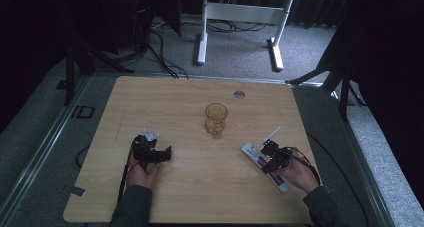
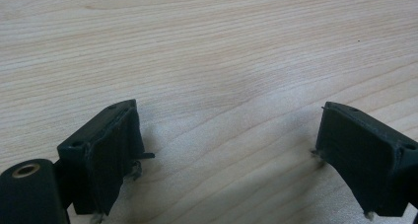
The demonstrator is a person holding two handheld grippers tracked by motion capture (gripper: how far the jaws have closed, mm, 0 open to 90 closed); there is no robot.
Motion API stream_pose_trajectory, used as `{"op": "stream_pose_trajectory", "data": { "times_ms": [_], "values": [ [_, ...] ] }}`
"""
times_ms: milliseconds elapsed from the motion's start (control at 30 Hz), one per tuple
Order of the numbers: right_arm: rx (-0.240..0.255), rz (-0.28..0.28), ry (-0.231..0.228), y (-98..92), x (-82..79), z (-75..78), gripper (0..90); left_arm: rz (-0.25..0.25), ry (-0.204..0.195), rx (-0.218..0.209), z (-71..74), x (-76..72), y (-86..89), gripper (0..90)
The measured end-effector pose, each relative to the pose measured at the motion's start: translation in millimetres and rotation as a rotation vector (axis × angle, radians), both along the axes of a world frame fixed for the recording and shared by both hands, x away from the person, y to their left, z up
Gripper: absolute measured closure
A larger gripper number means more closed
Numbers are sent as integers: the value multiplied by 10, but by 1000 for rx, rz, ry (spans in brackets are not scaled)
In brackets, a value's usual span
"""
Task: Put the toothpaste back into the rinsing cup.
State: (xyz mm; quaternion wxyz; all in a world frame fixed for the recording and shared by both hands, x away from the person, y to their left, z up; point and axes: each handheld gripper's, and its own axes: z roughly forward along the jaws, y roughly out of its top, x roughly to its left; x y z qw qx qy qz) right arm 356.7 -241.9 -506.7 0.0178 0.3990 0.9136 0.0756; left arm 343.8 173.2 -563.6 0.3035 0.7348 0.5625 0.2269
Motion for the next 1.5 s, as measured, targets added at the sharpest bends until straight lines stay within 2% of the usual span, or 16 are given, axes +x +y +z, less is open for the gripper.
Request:
{"op": "stream_pose_trajectory", "data": {
  "times_ms": [100, 133, 267, 300, 367, 433, 500, 633, 800, 1033, 1167, 1500],
  "values": [
    [25, -20, -11, -40, 9, 24, 731, 0, 0, 0, 0, 0, 0, 97],
    [47, -38, -29, -89, 25, 56, 733, 0, 0, 0, 0, 0, 0, 97],
    [72, -62, -44, -134, 36, 103, 735, 0, 0, 0, 0, 0, 0, 97],
    [90, -75, -61, -163, 41, 137, 737, 0, 0, 0, 0, 0, 0, 97],
    [95, -80, -63, -172, 44, 152, 738, 0, 0, 0, 0, 0, 0, 97],
    [126, -97, -82, -211, 60, 204, 739, 0, 0, 0, 0, 0, 0, 97],
    [135, -103, -83, -219, 64, 216, 739, 0, 0, 0, 0, 0, 0, 97],
    [168, -134, -124, -260, 112, 297, 740, 0, 0, 0, 0, 0, 0, 97],
    [194, -146, -157, -288, 142, 364, 741, 0, 0, 0, 0, 0, 0, 97],
    [232, -169, -186, -317, 177, 414, 742, 0, 0, 0, 0, 0, 0, 97],
    [283, -191, -199, -342, 216, 432, 743, 0, 0, 0, 0, 0, 0, 98],
    [368, -239, -247, -359, 260, 496, 747, 1, -1, 0, 0, 0, -1, 97]
  ]
}}
